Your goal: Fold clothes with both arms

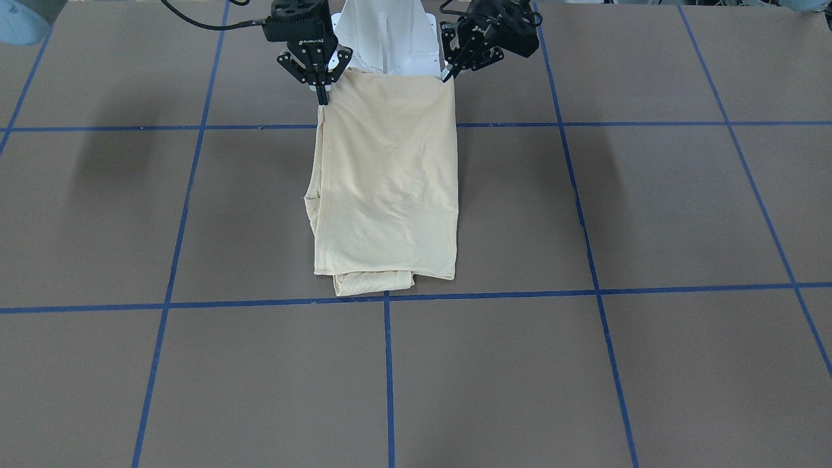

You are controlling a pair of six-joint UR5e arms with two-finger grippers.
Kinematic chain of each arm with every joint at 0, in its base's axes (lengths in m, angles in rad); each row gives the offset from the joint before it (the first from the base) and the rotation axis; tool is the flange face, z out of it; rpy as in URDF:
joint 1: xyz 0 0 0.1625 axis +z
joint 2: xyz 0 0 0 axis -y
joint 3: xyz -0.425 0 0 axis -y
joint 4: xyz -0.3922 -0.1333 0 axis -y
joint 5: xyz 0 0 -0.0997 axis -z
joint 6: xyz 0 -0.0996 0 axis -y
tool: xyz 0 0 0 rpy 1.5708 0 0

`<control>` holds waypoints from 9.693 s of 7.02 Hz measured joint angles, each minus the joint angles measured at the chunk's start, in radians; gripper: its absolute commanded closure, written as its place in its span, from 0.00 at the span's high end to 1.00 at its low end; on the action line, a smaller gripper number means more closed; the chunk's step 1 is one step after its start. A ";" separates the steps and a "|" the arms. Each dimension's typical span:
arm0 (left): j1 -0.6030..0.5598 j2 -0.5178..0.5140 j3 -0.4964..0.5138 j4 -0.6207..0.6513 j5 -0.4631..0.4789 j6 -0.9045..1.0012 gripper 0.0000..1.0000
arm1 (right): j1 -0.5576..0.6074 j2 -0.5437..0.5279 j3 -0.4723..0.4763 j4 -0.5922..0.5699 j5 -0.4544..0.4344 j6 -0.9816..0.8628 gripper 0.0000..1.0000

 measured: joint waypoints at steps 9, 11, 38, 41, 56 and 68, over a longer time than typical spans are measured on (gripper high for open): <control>-0.236 -0.264 0.485 -0.008 0.074 0.210 0.00 | 0.243 0.094 -0.422 0.262 0.003 -0.139 0.09; -0.240 -0.287 0.553 -0.024 0.092 0.218 1.00 | 0.266 0.164 -0.540 0.312 0.003 -0.149 1.00; -0.395 -0.150 0.200 0.187 -0.107 0.599 1.00 | 0.643 0.189 -0.566 0.309 0.563 -0.650 1.00; -0.585 0.066 0.026 0.296 -0.198 0.936 1.00 | 0.873 -0.194 -0.228 0.173 0.733 -1.034 1.00; -1.207 0.445 0.307 0.361 -0.588 1.594 1.00 | 1.376 -0.618 -0.350 0.159 0.954 -1.532 1.00; -1.311 0.519 0.311 0.359 -0.576 1.681 1.00 | 1.374 -0.634 -0.350 0.165 0.958 -1.538 1.00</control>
